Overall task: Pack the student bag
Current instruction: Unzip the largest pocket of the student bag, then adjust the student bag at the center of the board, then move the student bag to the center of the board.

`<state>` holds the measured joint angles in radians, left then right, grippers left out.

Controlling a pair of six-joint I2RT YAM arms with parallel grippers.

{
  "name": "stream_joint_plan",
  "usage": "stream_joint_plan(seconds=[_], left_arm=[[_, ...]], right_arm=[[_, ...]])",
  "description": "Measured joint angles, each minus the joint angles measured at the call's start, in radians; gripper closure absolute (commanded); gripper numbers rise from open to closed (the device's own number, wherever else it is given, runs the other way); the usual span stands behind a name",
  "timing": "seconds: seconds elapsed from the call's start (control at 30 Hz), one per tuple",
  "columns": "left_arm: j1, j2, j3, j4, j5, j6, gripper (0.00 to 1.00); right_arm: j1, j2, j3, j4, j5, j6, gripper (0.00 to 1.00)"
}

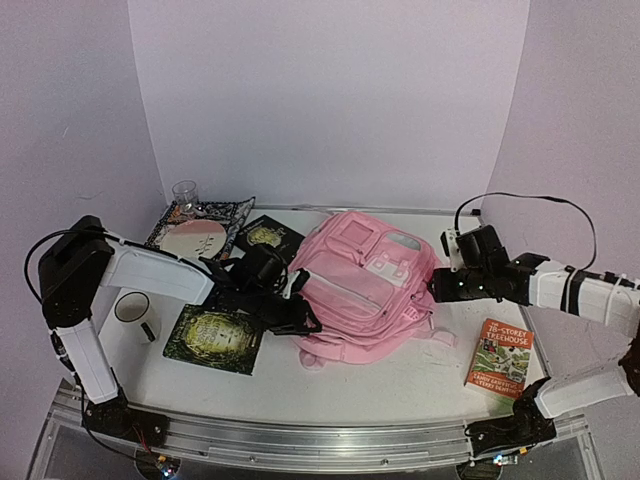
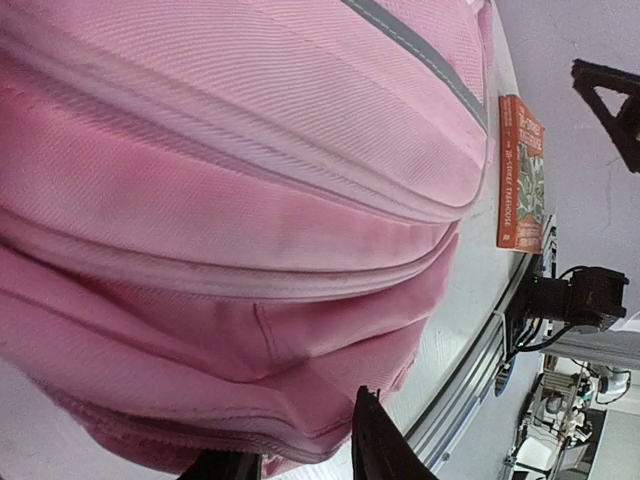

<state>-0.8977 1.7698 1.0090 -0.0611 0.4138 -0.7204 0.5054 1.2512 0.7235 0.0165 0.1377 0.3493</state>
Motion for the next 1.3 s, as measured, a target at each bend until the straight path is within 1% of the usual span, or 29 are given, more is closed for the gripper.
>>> stream_joint_plan(seconds=[0.1, 0.23, 0.27, 0.37, 0.43, 0.47, 0.6, 0.7, 0.83, 0.97, 1.07, 1.17, 1.3], left_arm=[[-0.032, 0.037, 0.028, 0.030, 0.017, -0.019, 0.46], [-0.053, 0.047, 0.051, 0.067, 0.030, -0.039, 0.22], [-0.054, 0.043, 0.051, 0.072, 0.027, -0.037, 0.20], [-0.045, 0.004, 0.026, 0.078, -0.008, -0.041, 0.17], [-0.026, -0.044, -0.008, 0.080, -0.031, -0.040, 0.10], [-0.014, -0.068, -0.023, 0.079, -0.038, -0.040, 0.08], [0.072, -0.188, -0.108, 0.075, -0.087, -0.051, 0.05], [0.122, -0.252, -0.145, 0.025, -0.145, -0.052, 0.02], [0.133, -0.305, -0.180, -0.045, -0.216, -0.043, 0.02], [0.133, -0.319, -0.232, -0.086, -0.245, -0.044, 0.02], [0.133, -0.319, -0.250, -0.114, -0.260, -0.044, 0.01], [0.133, -0.319, -0.253, -0.132, -0.283, -0.043, 0.01], [0.133, -0.319, -0.253, -0.160, -0.338, -0.039, 0.01]], right_arm=[[0.095, -0.050, 0.000, 0.030, 0.014, -0.028, 0.35], [0.200, -0.034, 0.001, 0.052, 0.018, -0.058, 0.27], [0.223, -0.016, 0.002, 0.064, 0.019, -0.066, 0.25], [0.295, 0.072, 0.026, 0.096, 0.019, -0.097, 0.22], [0.344, 0.141, 0.058, 0.110, 0.020, -0.120, 0.20], [0.364, 0.172, 0.075, 0.119, 0.019, -0.128, 0.18], [0.454, 0.315, 0.193, 0.134, 0.034, -0.176, 0.12], [0.502, 0.403, 0.281, 0.138, 0.049, -0.204, 0.09], [0.535, 0.502, 0.367, 0.137, 0.079, -0.229, 0.04], [0.537, 0.573, 0.392, 0.118, 0.172, -0.234, 0.02], [0.537, 0.603, 0.395, 0.097, 0.251, -0.221, 0.02], [0.523, 0.600, 0.391, 0.064, 0.311, -0.191, 0.02], [0.437, 0.529, 0.310, 0.048, 0.334, -0.126, 0.03]])
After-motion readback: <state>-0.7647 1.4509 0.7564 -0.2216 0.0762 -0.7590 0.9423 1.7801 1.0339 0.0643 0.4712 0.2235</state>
